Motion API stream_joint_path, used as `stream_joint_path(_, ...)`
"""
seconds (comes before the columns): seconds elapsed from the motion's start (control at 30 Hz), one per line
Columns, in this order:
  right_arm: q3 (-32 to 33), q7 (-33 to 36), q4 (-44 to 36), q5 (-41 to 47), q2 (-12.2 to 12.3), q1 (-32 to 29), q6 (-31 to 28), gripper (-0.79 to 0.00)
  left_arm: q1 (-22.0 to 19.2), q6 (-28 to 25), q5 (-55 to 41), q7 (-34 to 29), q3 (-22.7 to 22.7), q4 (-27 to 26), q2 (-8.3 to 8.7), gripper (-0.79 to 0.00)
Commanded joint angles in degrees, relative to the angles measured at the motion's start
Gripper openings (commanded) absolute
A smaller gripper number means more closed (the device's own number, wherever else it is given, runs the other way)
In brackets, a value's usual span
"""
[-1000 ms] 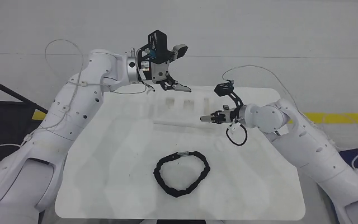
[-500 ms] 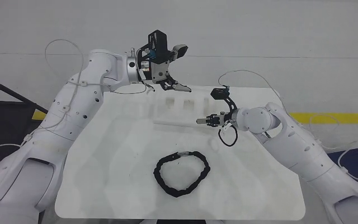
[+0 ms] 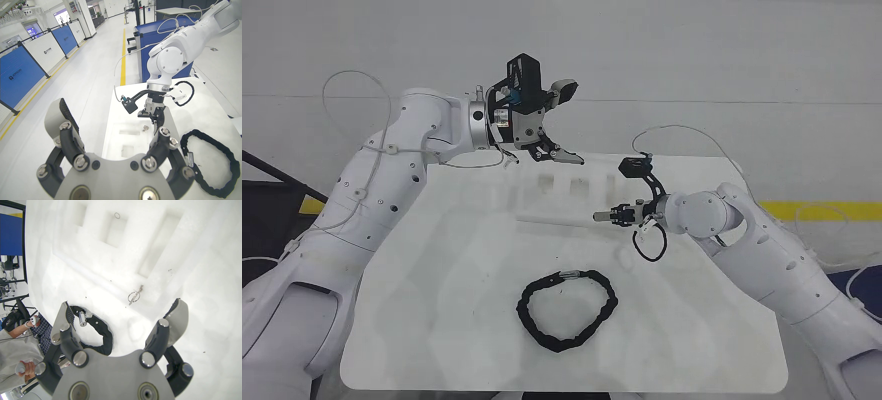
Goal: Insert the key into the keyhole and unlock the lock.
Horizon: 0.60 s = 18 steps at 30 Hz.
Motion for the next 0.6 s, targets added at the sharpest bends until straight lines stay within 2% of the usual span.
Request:
stream_joint_path(0.0, 0.0, -0.3, -0.6, -1.9, 0.0, -0.3, 0.6, 0.0, 0.0, 0.0, 0.0, 0.0, 0.0, 0.0, 0.0, 0.0)
stream_joint_path(0.17, -1.8, 3.2, -3.6, -8.1, -0.9, 1.4, 4.4, 0.0, 0.0, 0.0, 0.0, 0.0, 0.0, 0.0, 0.0, 0.0)
stream_joint_path(0.5, -2.0, 2.2, -2.6, -6.2, -3.5, 1.8, 10.4, 0.0, 0.0, 0.0, 0.0, 0.0, 0.0, 0.0, 0.0, 0.0)
stream_joint_path(0.57, -1.8, 2.1, -2.2, -5.9, -3.9, 1.7, 11.1, -0.126, 0.0, 0.0, 0.0, 0.0, 0.0, 0.0, 0.0, 0.0)
